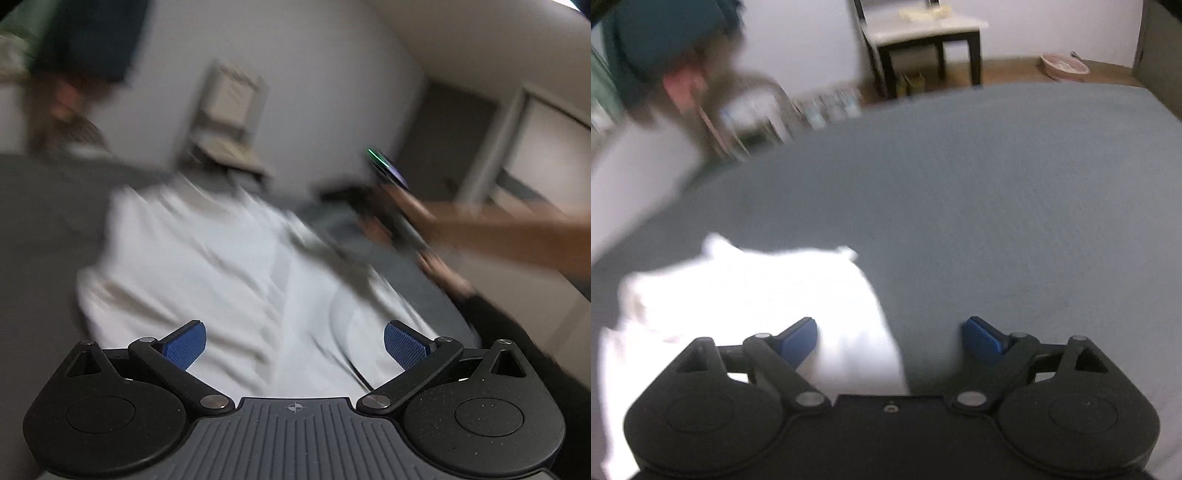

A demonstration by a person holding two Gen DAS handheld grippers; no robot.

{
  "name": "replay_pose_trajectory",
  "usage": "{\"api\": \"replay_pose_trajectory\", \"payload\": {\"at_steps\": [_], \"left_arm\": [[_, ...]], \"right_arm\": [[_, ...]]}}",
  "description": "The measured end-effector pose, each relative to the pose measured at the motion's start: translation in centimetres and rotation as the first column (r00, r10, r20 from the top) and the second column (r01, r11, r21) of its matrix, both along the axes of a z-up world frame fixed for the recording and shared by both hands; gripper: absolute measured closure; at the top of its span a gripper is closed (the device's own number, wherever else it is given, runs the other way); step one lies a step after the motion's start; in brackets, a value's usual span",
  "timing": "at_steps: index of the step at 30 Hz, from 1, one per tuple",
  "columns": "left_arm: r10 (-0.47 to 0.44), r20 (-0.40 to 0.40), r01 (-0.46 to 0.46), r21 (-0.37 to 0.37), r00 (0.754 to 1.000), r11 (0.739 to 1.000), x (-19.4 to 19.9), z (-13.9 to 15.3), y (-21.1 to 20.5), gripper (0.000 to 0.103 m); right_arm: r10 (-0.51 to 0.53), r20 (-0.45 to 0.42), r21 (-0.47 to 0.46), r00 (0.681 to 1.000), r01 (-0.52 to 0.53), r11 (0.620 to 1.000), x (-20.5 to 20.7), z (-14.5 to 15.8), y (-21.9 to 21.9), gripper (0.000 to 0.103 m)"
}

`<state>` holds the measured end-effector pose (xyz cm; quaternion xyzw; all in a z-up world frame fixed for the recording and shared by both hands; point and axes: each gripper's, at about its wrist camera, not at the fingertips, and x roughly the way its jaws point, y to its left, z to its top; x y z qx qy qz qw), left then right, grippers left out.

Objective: Fold clothes
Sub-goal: 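Open the right gripper and withdraw it over the bed, then grasp the collar with the right gripper while the left gripper grasps the shirt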

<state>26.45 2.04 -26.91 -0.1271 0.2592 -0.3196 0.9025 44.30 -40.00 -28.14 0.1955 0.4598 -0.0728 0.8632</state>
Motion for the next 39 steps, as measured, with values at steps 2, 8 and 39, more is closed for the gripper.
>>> {"api": "replay_pose_trajectory", "payload": {"at_steps": [2,8,39], "left_arm": [[0.089,-0.026,-0.089,-0.01,0.996,0.996,2.0,0.9,1.2,0.0],[0.063,-0.099,-0.053,0.095,0.993,0.994,11.9,3.1,0.3,0.0],[0.069,-0.24,0.018,0.343,0.968,0.939,30.2,-2.4,-4.5,0.089]], "right_arm": [[0.08,0.057,0.067,0.995,-0.083,0.994,-1.8,1.2,-0.1,0.015],[0.269,0.201,-0.014,0.942,-0.272,0.962,-5.4,4.0,0.9,0.013],[0.558,0.001,-0.191,0.83,-0.548,0.815,3.1,-1.6,-0.4,0.078]]}}
